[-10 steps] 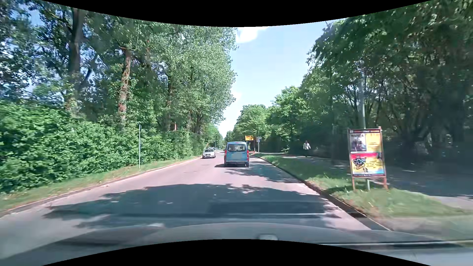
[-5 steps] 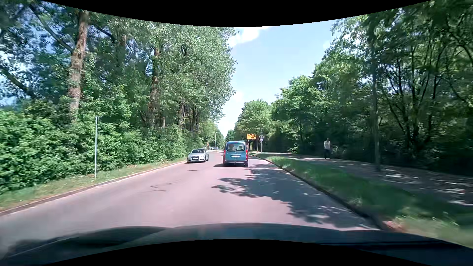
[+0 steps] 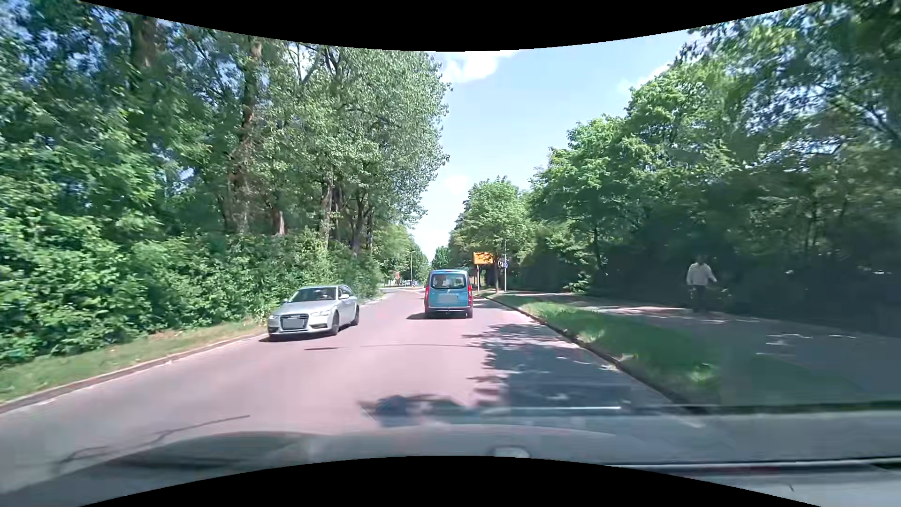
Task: Follow the waypoints while adhering to traffic rules and regulations
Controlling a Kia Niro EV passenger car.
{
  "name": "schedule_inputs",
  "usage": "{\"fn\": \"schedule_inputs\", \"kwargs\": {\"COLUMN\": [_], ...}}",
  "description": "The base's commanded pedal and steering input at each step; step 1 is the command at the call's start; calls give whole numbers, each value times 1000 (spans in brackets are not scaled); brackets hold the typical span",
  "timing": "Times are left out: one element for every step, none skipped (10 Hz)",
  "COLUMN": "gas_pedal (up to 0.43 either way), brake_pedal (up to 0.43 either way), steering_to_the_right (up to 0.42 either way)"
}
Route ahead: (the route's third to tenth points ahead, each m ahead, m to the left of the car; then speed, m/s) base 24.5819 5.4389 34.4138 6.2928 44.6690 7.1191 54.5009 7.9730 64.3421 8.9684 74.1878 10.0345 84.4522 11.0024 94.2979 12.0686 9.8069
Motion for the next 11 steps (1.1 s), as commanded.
{"fn": "schedule_inputs", "kwargs": {"gas_pedal": [169, 169, 169, 157, 157, 157, 157, 157, 157, 157, 150], "brake_pedal": [0, 0, 0, 0, 0, 0, 0, 0, 0, 0, 0], "steering_to_the_right": [-10, -10, -10, -10, -10, -10, -10, -10, -10, -10, -10]}}
